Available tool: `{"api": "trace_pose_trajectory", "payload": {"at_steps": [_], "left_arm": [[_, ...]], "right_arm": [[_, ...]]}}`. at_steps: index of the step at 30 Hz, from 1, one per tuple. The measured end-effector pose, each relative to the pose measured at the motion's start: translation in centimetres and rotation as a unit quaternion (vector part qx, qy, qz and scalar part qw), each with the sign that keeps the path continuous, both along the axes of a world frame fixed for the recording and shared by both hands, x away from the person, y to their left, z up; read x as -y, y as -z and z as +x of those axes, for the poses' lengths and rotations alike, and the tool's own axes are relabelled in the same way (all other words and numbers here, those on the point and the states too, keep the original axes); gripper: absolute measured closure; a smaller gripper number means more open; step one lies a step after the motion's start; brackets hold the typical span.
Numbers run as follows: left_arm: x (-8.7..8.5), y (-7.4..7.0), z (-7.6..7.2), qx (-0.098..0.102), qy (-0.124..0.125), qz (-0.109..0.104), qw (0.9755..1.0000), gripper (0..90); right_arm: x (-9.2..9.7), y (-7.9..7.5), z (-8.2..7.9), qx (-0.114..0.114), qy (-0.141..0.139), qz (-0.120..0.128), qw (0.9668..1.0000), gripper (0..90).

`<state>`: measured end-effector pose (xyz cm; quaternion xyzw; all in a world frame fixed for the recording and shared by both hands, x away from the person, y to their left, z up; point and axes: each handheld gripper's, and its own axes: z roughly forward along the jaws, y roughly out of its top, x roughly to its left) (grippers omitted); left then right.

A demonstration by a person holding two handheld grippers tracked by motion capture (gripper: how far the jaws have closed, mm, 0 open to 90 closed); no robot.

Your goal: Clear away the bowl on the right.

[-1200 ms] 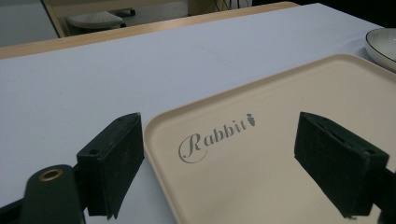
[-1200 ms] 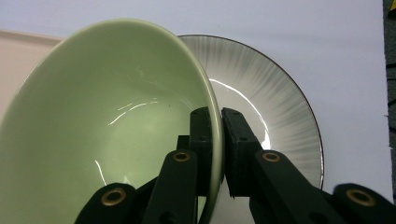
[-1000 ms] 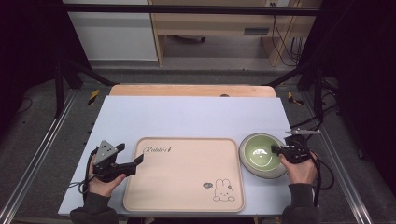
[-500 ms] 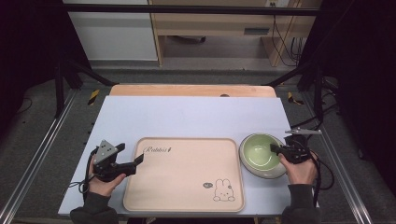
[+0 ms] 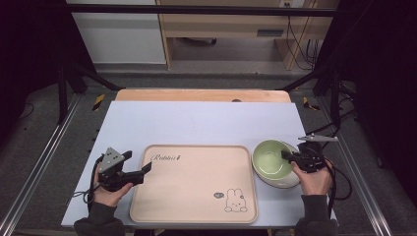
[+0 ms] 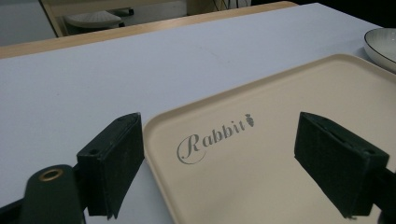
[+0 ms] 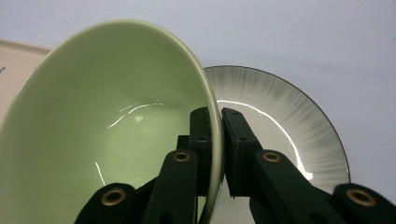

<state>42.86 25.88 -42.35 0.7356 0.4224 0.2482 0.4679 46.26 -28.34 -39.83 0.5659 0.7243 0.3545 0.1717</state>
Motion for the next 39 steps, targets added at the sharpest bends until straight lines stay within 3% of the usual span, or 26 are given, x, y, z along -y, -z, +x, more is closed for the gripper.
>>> {"api": "trace_pose_trajectory", "payload": {"at_steps": [14,39], "left_arm": [[0.0,-0.1,-0.1,0.002,0.001,-0.001,1.0,15.5],[0.1,-0.1,-0.2,0.003,0.004,0.004,1.0,15.4]], "right_arm": [[-1.7,-1.4,-0.7,0.027,-0.026,0.003,0.9993,83.5],[-5.3,-2.6,-0.4,0.033,-0.067,0.001,0.9972,83.5]]}}
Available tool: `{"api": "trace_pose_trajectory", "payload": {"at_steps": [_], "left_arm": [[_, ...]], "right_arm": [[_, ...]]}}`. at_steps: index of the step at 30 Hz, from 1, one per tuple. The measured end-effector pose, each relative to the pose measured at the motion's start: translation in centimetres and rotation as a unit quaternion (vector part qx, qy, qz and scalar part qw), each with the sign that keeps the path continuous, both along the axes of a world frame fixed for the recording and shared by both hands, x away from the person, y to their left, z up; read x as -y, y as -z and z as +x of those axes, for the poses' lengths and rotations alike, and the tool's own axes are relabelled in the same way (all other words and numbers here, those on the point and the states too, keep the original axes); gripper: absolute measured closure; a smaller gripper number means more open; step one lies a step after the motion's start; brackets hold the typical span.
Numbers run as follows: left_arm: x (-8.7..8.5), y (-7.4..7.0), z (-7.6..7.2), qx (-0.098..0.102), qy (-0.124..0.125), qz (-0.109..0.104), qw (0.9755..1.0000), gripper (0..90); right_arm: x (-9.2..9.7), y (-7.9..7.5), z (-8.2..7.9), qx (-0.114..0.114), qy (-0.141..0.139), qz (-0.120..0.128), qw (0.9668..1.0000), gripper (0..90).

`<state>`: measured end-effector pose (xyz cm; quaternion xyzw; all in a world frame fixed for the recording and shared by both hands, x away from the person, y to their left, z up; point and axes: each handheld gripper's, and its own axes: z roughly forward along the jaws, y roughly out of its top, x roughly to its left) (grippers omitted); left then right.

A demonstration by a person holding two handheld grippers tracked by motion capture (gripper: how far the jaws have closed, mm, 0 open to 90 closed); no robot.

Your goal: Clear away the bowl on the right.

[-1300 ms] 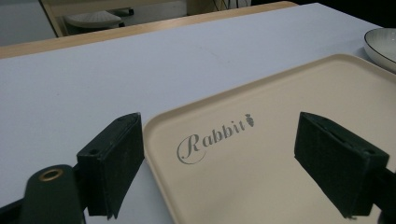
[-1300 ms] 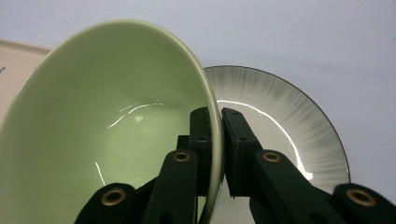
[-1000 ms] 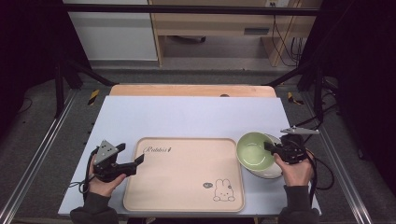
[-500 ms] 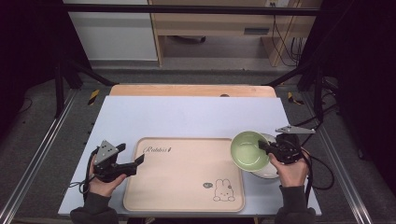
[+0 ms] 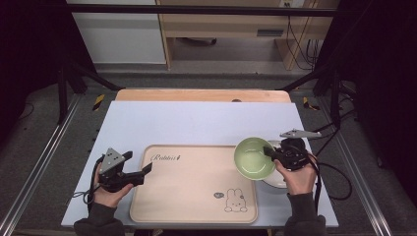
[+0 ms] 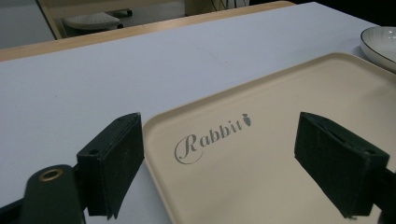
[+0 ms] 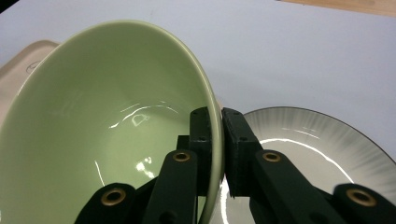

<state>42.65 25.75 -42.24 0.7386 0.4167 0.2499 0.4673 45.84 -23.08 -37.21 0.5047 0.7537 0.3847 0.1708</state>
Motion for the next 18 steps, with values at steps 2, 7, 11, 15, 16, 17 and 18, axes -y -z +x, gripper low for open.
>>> {"api": "trace_pose_trajectory", "payload": {"at_steps": [2,7,11,15,16,17,18], "left_arm": [[0.0,0.0,0.0,0.0,-0.001,-0.001,1.0,15.4],[0.0,-0.1,0.0,0.001,0.0,-0.001,1.0,15.4],[-0.1,-0.1,-0.1,0.001,0.0,-0.001,1.0,15.4],[-0.1,-0.1,-0.1,0.001,0.0,-0.002,1.0,15.4],[-0.1,-0.1,-0.1,0.0,0.0,-0.001,1.0,15.4],[-0.1,-0.1,-0.1,0.0,0.0,-0.001,1.0,15.4],[0.0,-0.1,0.0,0.001,0.001,-0.001,1.0,15.4]], "right_arm": [[-0.6,-0.1,0.2,0.001,-0.007,0.0,1.0,83.5],[-2.0,-0.3,0.7,0.002,-0.017,0.0,0.9998,83.5],[-3.0,-0.4,1.2,0.003,-0.03,0.002,0.9995,83.4],[-4.0,-0.5,1.7,0.005,-0.039,0.001,0.9992,83.4],[-4.2,-0.5,1.8,0.005,-0.039,0.002,0.9992,83.4],[-4.5,-0.6,1.9,0.007,-0.042,0.005,0.9991,83.4],[-4.6,-0.6,2.0,0.008,-0.043,0.005,0.999,83.4]]}}
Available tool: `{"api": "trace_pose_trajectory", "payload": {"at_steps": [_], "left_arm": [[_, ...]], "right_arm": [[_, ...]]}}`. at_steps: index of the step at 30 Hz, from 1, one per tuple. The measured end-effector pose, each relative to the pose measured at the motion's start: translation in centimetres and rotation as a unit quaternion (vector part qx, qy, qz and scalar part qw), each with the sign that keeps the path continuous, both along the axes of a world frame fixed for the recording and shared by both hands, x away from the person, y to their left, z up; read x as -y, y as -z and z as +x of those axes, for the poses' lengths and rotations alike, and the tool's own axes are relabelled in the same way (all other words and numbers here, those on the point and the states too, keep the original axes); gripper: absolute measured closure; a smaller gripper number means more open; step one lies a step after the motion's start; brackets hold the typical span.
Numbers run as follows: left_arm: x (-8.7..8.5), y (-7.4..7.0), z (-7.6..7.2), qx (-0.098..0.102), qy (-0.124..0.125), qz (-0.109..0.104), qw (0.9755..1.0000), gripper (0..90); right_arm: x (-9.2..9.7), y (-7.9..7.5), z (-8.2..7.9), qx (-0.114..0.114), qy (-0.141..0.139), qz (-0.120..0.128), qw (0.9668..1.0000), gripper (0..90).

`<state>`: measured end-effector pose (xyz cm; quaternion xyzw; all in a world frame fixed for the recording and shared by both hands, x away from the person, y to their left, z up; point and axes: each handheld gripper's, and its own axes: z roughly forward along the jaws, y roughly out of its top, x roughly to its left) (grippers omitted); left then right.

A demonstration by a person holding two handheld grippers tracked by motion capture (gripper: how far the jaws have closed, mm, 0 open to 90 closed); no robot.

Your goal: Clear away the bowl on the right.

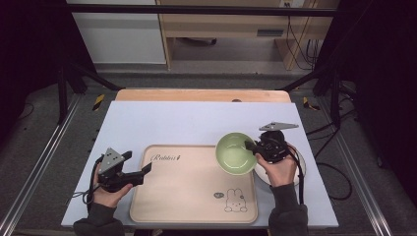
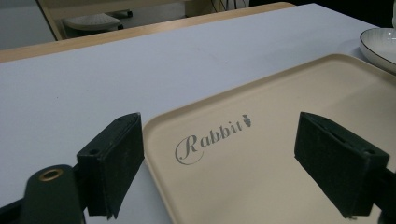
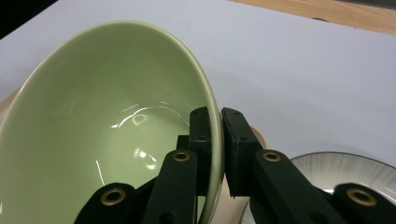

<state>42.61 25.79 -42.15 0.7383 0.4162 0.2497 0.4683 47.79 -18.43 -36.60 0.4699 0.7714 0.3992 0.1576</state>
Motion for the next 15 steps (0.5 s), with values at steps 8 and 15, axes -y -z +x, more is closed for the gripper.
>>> {"api": "trace_pose_trajectory", "payload": {"at_steps": [8,15], "left_arm": [[0.0,0.0,0.0,0.0,0.0,0.0,1.0,15.4],[0.1,0.0,0.0,0.0,0.003,0.0,1.0,15.4]], "right_arm": [[-1.5,0.0,0.6,0.0,-0.01,0.007,0.9999,83.4],[-2.8,0.5,1.1,-0.005,-0.019,0.01,0.9998,83.4]]}}
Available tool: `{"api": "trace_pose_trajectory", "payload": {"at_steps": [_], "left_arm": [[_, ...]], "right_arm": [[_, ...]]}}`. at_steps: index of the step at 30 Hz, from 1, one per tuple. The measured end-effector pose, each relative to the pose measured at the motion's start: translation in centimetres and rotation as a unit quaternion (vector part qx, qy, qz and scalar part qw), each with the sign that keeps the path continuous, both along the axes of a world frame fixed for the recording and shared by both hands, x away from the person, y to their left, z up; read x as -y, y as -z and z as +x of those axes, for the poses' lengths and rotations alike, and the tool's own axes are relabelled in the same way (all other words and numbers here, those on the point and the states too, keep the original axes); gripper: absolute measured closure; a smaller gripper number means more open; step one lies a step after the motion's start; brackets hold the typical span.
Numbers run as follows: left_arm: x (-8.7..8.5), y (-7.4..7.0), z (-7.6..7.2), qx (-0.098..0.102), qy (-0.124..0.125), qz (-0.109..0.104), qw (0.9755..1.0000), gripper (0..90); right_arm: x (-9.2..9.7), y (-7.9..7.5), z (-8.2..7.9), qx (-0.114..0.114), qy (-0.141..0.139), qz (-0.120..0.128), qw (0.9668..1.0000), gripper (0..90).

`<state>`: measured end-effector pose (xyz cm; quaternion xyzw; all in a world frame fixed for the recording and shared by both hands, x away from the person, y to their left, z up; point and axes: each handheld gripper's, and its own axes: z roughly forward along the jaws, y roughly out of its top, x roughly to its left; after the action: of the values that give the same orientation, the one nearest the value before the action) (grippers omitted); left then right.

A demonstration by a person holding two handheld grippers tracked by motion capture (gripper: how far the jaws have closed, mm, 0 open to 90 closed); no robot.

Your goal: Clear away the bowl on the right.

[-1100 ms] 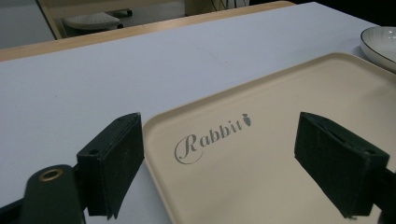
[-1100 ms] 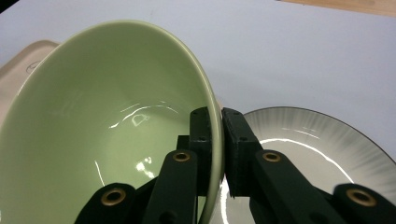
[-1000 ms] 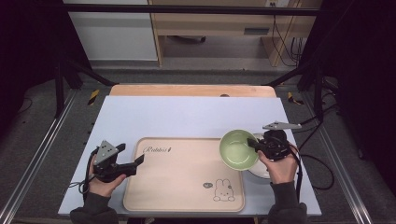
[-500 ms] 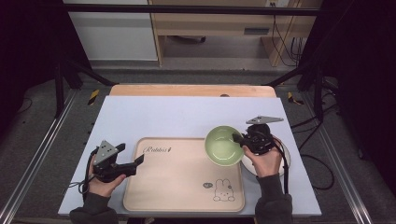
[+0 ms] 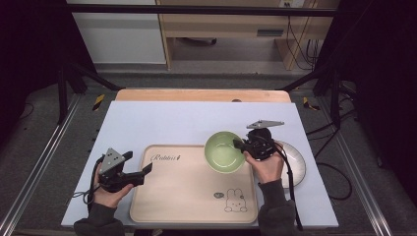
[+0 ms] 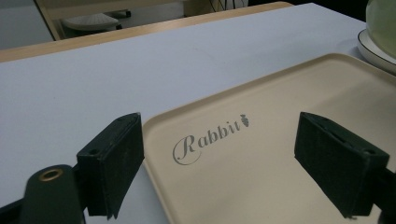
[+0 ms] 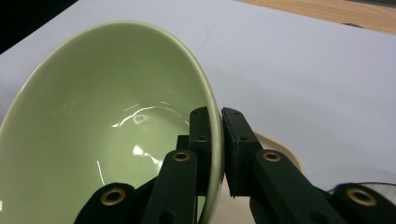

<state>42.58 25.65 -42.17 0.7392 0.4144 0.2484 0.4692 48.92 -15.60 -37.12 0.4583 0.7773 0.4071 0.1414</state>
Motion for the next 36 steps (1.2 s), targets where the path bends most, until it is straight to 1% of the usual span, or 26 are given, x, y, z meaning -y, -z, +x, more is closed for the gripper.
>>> {"api": "trace_pose_trajectory", "payload": {"at_steps": [5,10,17,26,32,33,34,36], "left_arm": [[0.0,0.0,0.0,-0.001,0.0,0.0,1.0,15.4],[0.0,0.0,0.0,0.0,0.0,-0.001,1.0,15.4],[0.0,0.0,0.0,0.0,0.001,-0.001,1.0,15.4],[0.0,0.0,0.0,0.0,0.001,-0.001,1.0,15.4],[0.0,0.0,0.0,0.0,0.0,-0.001,1.0,15.5],[0.0,0.0,0.0,0.0,0.002,0.0,1.0,15.5],[0.0,0.0,0.0,0.0,0.001,0.0,1.0,15.5],[0.0,0.0,0.0,0.0,0.001,-0.001,1.0,15.4]], "right_arm": [[-1.0,0.5,0.5,-0.003,-0.008,0.0,1.0,83.4],[-2.2,1.0,0.9,-0.012,-0.013,0.002,0.9998,83.4],[-3.6,1.9,1.4,-0.022,-0.024,-0.005,0.9995,83.4],[-4.7,2.9,1.9,-0.032,-0.031,-0.009,0.999,83.4],[-5.4,3.6,2.1,-0.038,-0.035,-0.008,0.9986,83.4],[-5.6,3.7,2.2,-0.042,-0.034,-0.005,0.9986,83.4],[-5.8,3.9,2.3,-0.041,-0.037,-0.009,0.9984,83.4],[-6.1,4.2,2.4,-0.044,-0.036,-0.008,0.9983,83.4]]}}
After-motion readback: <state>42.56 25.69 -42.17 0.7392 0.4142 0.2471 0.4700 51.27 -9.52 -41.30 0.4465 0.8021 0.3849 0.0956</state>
